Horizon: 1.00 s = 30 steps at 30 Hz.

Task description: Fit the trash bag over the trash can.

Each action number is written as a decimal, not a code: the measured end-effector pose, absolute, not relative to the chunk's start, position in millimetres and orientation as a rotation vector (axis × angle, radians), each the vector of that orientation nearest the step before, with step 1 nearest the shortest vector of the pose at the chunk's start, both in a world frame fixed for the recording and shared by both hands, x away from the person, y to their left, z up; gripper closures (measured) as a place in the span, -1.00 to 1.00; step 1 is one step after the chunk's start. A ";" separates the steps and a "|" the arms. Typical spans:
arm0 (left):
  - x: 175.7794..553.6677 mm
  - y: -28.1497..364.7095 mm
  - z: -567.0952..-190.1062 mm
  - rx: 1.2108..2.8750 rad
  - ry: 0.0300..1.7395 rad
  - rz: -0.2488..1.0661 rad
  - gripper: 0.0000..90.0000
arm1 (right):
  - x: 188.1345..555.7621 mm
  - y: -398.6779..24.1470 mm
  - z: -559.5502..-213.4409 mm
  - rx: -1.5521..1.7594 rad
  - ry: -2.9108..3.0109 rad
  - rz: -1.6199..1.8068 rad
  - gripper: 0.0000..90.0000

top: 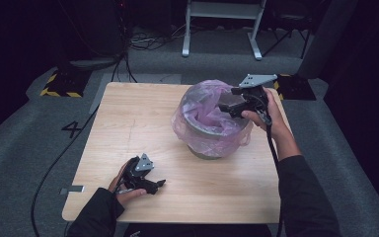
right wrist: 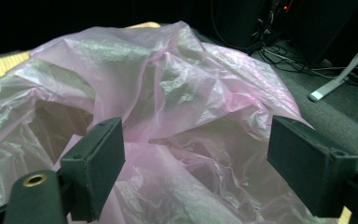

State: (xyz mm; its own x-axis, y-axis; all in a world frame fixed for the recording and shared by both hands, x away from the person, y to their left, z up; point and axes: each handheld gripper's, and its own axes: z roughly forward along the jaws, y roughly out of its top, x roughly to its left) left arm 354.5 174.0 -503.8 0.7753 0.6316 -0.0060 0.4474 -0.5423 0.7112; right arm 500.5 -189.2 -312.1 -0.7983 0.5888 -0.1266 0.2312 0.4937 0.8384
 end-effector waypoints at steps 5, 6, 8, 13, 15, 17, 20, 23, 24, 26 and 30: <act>354.5 174.0 -503.8 2.236 0.798 0.326 -0.68 | 501.1 -183.0 -313.5 0.652 2.376 1.215 -0.57; 354.5 174.0 -503.8 2.236 0.798 0.326 -0.68 | 500.9 -181.6 -314.0 0.642 2.387 1.208 -0.56; 354.5 174.0 -503.8 2.236 0.798 0.326 -0.68 | 500.9 -179.5 -315.0 0.623 2.415 1.212 -0.53; 354.5 174.0 -503.8 2.236 0.798 0.326 -0.68 | 501.1 -175.3 -317.0 0.592 2.467 1.172 -0.52; 354.5 174.0 -503.8 2.236 0.799 0.326 -0.68 | 502.0 -172.7 -318.8 0.589 2.488 1.127 -0.52; 354.5 174.0 -503.8 2.236 0.798 0.326 -0.68 | 503.2 -170.1 -320.7 0.583 2.508 1.074 -0.53; 354.4 174.0 -503.8 2.237 0.798 0.327 -0.68 | 504.8 -167.0 -322.7 0.559 2.552 1.005 -0.52; 354.4 173.9 -503.8 2.236 0.800 0.328 -0.68 | 507.1 -163.7 -325.6 0.547 2.603 0.914 -0.53; 354.3 173.8 -503.8 2.236 0.801 0.327 -0.68 | 508.0 -162.9 -326.6 0.543 2.624 0.898 -0.53; 354.4 173.8 -503.8 2.236 0.800 0.328 -0.68 | 509.8 -162.2 -327.3 0.547 2.635 0.877 -0.53; 354.3 173.5 -503.8 2.236 0.801 0.327 -0.68 | 514.7 -161.4 -331.2 0.565 2.675 0.815 -0.55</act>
